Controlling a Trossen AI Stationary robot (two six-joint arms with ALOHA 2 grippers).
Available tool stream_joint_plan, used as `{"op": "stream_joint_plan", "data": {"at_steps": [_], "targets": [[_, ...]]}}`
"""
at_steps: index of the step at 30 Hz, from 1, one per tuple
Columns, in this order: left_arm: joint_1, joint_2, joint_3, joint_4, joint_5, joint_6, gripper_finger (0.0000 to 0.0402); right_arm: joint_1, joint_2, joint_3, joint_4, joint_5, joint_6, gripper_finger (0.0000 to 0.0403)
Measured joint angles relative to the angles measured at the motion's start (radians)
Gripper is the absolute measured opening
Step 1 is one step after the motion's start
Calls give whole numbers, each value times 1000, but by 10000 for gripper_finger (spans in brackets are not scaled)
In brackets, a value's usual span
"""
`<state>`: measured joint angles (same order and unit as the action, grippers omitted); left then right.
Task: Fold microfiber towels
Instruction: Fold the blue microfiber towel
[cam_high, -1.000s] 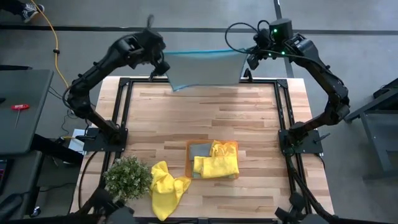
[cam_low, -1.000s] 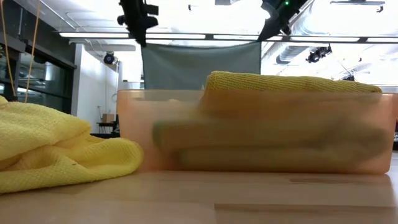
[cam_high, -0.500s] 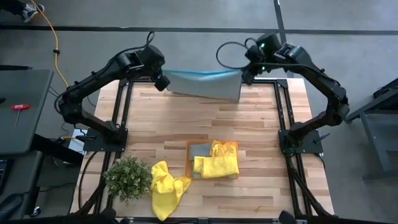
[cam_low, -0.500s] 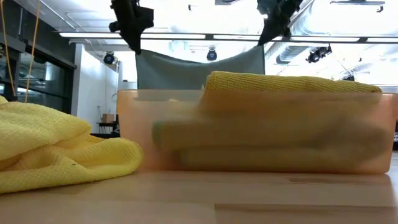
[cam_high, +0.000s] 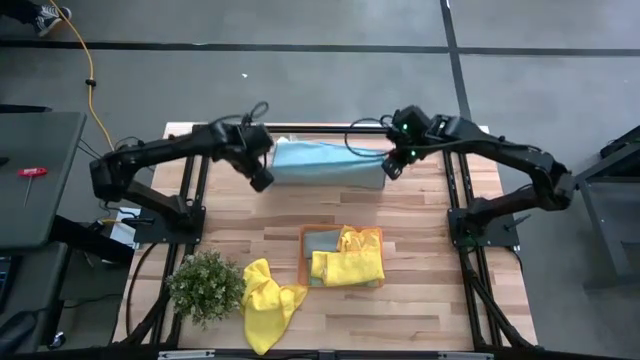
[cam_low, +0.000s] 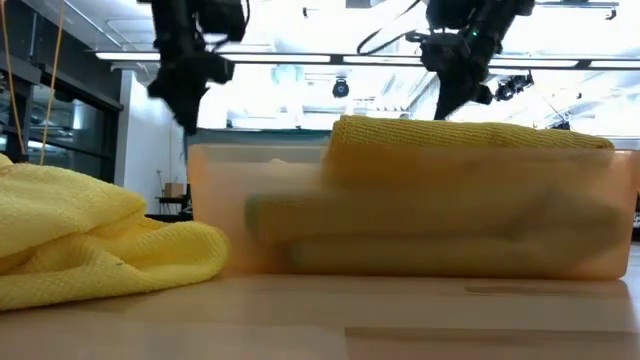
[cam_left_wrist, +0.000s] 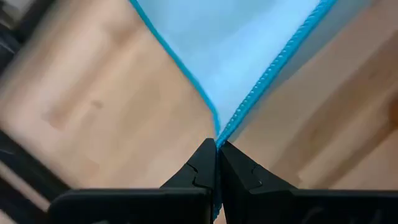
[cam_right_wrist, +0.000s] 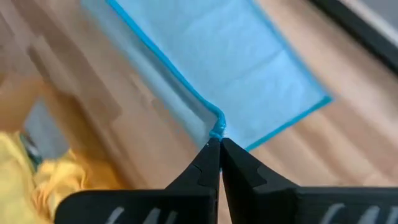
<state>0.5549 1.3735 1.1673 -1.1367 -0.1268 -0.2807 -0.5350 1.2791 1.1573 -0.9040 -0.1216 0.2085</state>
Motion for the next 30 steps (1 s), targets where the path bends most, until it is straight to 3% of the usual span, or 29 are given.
{"op": "stream_joint_plan", "data": {"at_steps": [8, 12, 16, 23, 30], "targets": [[-130, 2, -199, 156, 115, -188, 0, 121, -5, -150, 25, -1, 124, 0], [-169, 4, -246, 204, 144, -265, 0, 172, -5, -217, 63, -13, 208, 0], [-189, 4, -260, 222, 241, -291, 0, 203, -5, -245, 73, -22, 265, 0], [-147, 4, -260, 223, 478, -266, 0, 181, -5, -245, 74, -175, 283, 0], [-124, 4, -260, 214, 533, -258, 0, 168, -5, -245, 7, -303, 283, 0]]}}
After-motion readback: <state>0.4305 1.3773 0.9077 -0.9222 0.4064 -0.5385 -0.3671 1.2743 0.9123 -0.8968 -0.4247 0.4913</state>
